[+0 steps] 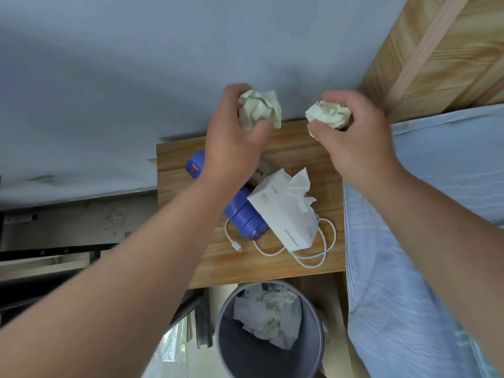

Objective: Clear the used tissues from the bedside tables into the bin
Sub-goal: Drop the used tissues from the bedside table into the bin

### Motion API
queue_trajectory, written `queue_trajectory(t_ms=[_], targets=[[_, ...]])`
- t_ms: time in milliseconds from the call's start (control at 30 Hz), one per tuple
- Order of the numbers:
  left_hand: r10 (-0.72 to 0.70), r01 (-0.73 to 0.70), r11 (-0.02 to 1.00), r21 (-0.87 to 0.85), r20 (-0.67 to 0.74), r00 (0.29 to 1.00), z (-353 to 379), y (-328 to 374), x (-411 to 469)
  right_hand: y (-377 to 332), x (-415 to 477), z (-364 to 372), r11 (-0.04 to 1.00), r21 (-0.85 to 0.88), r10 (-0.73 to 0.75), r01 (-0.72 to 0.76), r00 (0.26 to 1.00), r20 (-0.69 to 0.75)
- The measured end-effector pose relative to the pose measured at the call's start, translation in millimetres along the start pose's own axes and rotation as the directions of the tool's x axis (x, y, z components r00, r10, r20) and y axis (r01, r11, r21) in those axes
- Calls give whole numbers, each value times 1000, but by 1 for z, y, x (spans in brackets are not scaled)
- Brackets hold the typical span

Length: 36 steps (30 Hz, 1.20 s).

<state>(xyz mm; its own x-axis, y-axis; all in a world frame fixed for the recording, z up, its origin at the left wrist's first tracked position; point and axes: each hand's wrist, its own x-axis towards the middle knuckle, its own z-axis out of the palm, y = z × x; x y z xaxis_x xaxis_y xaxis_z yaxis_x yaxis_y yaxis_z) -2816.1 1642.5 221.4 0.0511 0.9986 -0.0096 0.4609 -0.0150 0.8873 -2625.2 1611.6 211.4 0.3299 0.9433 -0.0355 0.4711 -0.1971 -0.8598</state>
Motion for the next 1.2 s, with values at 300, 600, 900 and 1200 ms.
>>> queue_trajectory(t_ms=[300, 600, 900, 1200], targets=[[-298, 254, 893, -371, -67, 952, -37, 2, -170, -31, -141, -35, 998, 68, 0, -1, 1000, 12], [-687, 665, 701, -259, 6, 727, -24, -101, -313, 41, -313, 10, 984, -5, 173, -176, 965, 196], [-885, 884, 435, -172, 99, 455, 5, -201, -380, 159, -383, 74, 785, -209, 617, -583, 707, 344], [-865, 886, 463, -23, 206, 457, 29, -239, -395, 217, -403, 84, 739, -296, 670, -605, 613, 418]])
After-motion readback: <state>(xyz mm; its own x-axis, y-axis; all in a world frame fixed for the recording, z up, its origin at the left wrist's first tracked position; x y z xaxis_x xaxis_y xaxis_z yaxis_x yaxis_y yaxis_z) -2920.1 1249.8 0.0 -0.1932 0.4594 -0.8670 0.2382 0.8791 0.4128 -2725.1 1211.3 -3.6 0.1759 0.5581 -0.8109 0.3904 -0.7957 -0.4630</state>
